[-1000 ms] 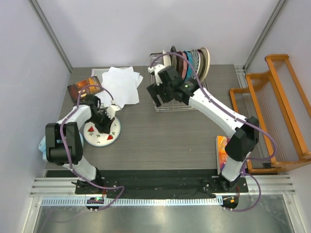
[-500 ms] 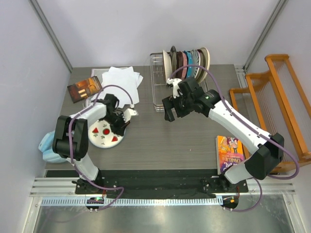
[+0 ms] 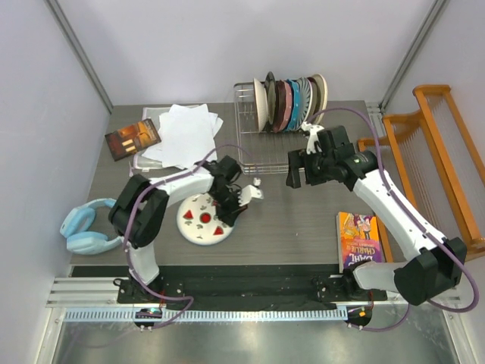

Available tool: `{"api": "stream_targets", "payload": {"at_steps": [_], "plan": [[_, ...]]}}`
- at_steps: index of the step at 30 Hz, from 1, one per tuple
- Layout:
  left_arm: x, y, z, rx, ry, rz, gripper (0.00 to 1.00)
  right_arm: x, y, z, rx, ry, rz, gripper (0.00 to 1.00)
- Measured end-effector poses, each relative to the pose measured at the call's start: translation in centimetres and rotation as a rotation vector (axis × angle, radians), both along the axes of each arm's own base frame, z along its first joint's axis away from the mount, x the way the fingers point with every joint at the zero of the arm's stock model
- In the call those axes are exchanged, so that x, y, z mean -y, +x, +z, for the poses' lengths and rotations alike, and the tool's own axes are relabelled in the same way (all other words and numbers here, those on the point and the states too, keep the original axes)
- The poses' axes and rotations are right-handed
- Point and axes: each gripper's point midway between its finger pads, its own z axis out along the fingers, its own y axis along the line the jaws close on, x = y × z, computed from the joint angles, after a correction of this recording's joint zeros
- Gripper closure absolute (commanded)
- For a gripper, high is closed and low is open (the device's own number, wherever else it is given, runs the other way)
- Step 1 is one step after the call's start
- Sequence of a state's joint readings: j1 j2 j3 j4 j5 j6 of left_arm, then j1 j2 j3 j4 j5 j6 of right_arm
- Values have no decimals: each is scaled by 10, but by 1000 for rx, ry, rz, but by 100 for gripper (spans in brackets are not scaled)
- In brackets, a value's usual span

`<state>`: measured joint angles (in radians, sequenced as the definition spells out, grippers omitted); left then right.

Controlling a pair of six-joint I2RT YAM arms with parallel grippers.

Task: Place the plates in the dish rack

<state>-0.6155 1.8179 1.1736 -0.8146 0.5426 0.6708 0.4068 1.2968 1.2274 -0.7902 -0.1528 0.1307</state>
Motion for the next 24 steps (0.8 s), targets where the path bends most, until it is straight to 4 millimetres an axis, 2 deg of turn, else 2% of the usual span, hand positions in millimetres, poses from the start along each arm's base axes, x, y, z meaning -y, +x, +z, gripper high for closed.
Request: {"api": "stream_targets", "payload": {"at_steps": [3, 4, 6, 7, 8, 10, 12, 13, 14, 17, 19, 21, 22, 24], "plan": [[46, -11, 2, 11, -35, -55, 100, 9, -11, -2, -8, 19, -15, 12], [58, -15, 3, 13, -44, -65, 96, 11, -13, -3, -10, 24, -21, 12], [83, -22, 7, 12, -62, -65, 82, 15, -16, -5, -19, 32, -28, 12], [97, -25, 13, 9, -76, -58, 68, 16, -18, -7, -24, 34, -32, 12], [109, -25, 22, 10, -94, -37, 63, 17, -19, -9, -31, 36, -34, 12], [115, -21, 36, 11, -96, 19, 50, 18, -16, -7, -20, 53, -48, 12], [110, -13, 56, 20, -117, 113, 39, 16, -10, -2, 14, 88, -59, 12], [105, -3, 71, 55, -148, 173, 32, 12, -17, -7, -10, 114, -45, 12], [97, 8, 90, 90, -179, 248, 30, 9, -25, -13, -35, 128, -33, 12], [51, 46, 158, 240, -320, 559, 27, -4, -57, -50, -176, 206, -5, 13], [15, 61, 191, 323, -394, 753, 27, -11, -78, -77, -276, 250, 2, 12], [-12, 60, 199, 346, -426, 912, 28, -17, -91, -93, -330, 278, 9, 12], [-19, 55, 196, 330, -429, 966, 28, -21, -95, -100, -344, 299, 15, 12], [-27, 50, 177, 272, -400, 1045, 30, -30, -100, -106, -352, 335, 31, 12]]}}
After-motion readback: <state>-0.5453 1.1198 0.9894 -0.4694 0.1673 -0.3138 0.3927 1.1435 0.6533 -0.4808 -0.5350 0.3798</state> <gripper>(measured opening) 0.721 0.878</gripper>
